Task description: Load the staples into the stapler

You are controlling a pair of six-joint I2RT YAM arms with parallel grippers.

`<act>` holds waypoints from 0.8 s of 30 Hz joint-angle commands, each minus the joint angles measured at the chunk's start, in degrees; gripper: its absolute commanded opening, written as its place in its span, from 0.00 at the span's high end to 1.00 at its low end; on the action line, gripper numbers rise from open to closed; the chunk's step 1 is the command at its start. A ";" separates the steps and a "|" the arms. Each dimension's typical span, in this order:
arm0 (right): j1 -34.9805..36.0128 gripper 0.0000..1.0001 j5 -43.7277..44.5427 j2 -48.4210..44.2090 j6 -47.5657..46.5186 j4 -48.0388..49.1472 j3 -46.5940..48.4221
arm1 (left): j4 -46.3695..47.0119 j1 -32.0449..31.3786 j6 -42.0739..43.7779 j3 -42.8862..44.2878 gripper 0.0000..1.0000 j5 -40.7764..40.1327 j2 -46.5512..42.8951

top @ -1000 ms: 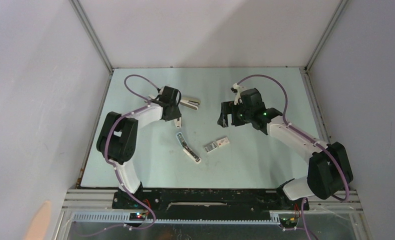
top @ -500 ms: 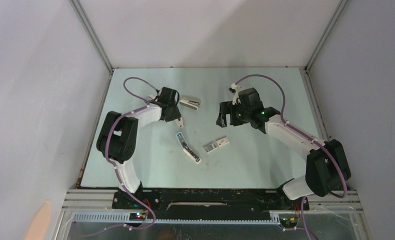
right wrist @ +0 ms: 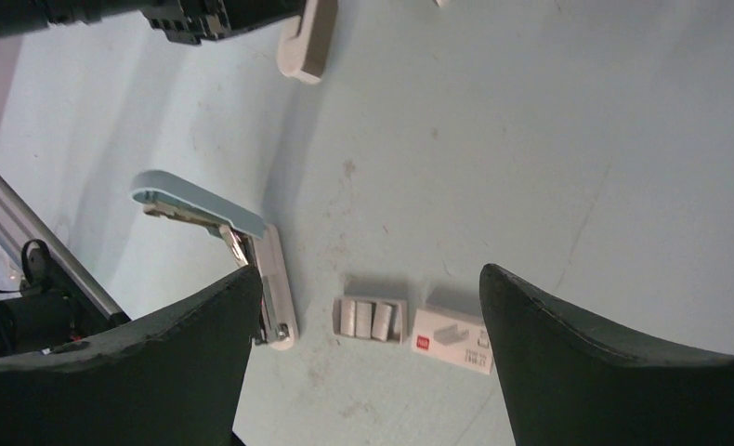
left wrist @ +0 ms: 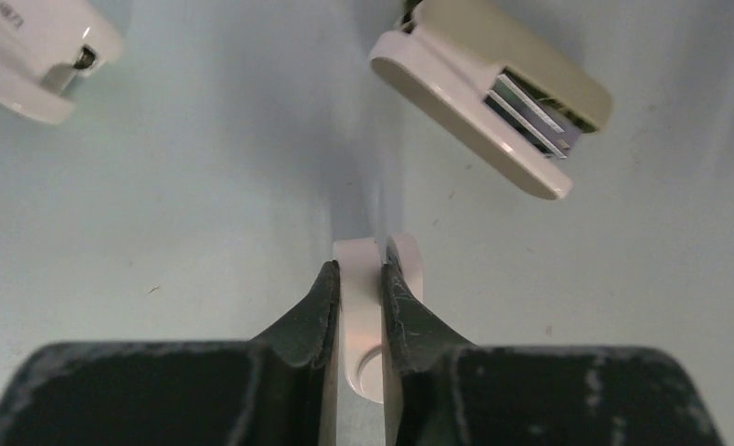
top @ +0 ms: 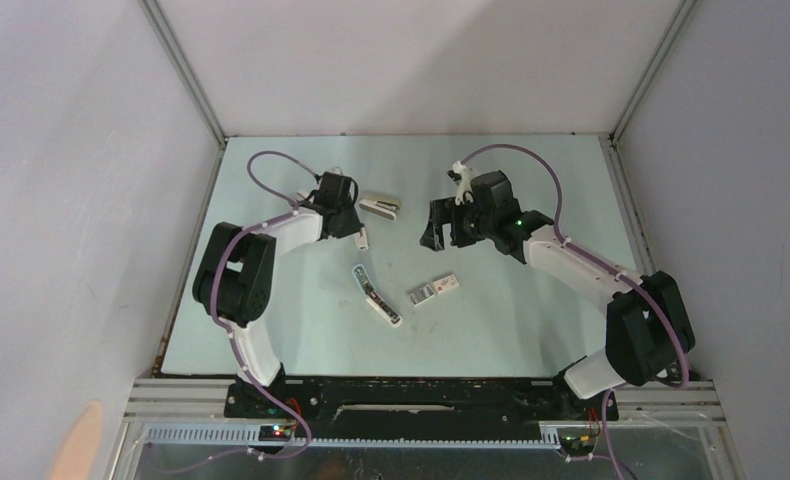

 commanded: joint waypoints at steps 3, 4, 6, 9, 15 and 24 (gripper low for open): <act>0.26 0.11 -3.65 2.91 -0.72 8.51 4.25 | 11.10 -0.28 3.27 -1.85 0.94 4.00 -6.70; 0.30 0.11 -4.28 3.73 -0.77 9.51 4.39 | 12.38 -0.58 3.67 -2.25 0.94 4.24 -7.63; 0.21 0.11 -5.55 5.06 -1.03 11.63 4.62 | 14.04 -1.40 4.93 -2.76 0.94 4.42 -9.06; 0.13 0.11 -7.90 7.12 -1.71 15.53 5.15 | 16.01 -3.27 7.33 -3.45 0.94 4.07 -11.16; 0.27 0.11 -12.53 12.64 -2.40 17.64 9.41 | 19.83 -7.42 12.40 -5.89 0.94 3.00 -15.38; -0.49 0.16 -15.08 15.78 -0.75 19.67 11.47 | 25.06 -12.58 18.76 -9.53 0.94 1.35 -21.02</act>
